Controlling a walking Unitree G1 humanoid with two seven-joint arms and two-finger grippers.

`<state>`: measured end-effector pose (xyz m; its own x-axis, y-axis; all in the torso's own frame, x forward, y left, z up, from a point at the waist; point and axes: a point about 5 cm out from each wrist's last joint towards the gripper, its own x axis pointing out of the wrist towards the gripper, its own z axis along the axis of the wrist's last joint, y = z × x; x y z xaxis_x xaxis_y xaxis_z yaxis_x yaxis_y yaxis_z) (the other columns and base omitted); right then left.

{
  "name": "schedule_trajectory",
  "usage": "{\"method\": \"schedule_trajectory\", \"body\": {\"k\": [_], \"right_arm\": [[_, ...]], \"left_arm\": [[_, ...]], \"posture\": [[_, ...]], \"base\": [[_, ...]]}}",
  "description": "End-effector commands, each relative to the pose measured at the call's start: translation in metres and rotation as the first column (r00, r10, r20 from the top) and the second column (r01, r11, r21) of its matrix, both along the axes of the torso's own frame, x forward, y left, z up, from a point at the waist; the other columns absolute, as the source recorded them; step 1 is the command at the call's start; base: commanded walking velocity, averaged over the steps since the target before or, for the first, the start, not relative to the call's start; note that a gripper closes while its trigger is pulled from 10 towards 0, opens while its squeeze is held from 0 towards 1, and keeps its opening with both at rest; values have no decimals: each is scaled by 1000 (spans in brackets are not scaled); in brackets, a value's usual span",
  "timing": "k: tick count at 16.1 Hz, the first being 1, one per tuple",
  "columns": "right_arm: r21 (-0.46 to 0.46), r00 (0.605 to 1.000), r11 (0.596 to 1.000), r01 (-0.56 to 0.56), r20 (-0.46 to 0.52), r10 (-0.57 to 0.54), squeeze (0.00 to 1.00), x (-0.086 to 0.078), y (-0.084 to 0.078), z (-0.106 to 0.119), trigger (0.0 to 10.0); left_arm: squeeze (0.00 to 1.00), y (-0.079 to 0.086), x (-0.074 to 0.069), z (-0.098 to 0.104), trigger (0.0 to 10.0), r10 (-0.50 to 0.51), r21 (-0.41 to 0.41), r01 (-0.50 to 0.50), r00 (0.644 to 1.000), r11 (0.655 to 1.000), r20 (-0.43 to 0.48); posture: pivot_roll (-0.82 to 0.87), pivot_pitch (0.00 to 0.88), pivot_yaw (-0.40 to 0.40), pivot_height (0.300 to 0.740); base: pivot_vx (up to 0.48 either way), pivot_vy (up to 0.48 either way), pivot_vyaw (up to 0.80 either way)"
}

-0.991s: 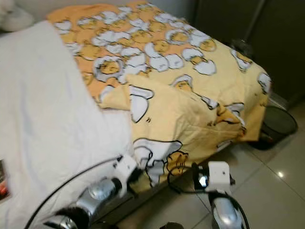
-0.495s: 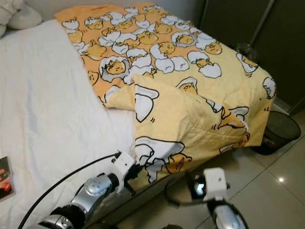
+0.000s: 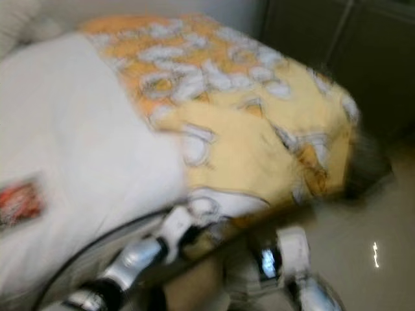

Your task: Clean up the room

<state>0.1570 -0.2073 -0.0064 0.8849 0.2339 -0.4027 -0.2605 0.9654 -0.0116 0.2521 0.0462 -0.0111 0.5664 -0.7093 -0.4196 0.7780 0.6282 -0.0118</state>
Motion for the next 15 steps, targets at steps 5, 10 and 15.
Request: {"method": "schedule_trajectory", "body": {"k": [5,10,15], "right_arm": [[6,996,998,-64,61,63,0,19,5,13,10000],[15,993,994,-111,38,110,0,16,5,15,10000],[17,990,990,-142,21,141,0,15,5,15,10000]], "left_arm": [[0,-16,-34,-19,10000,-252,-20,252,952,967,-173],[0,-50,-61,-11,10000,-555,-352,437,730,828,-398],[0,-64,-66,-1,10000,-623,-430,471,700,770,-348]], "posture": [[-102,0,12,740],[-115,0,3,740],[-113,0,-12,740]], "base": [[0,0,0],[0,0,0],[0,0,0]]}}
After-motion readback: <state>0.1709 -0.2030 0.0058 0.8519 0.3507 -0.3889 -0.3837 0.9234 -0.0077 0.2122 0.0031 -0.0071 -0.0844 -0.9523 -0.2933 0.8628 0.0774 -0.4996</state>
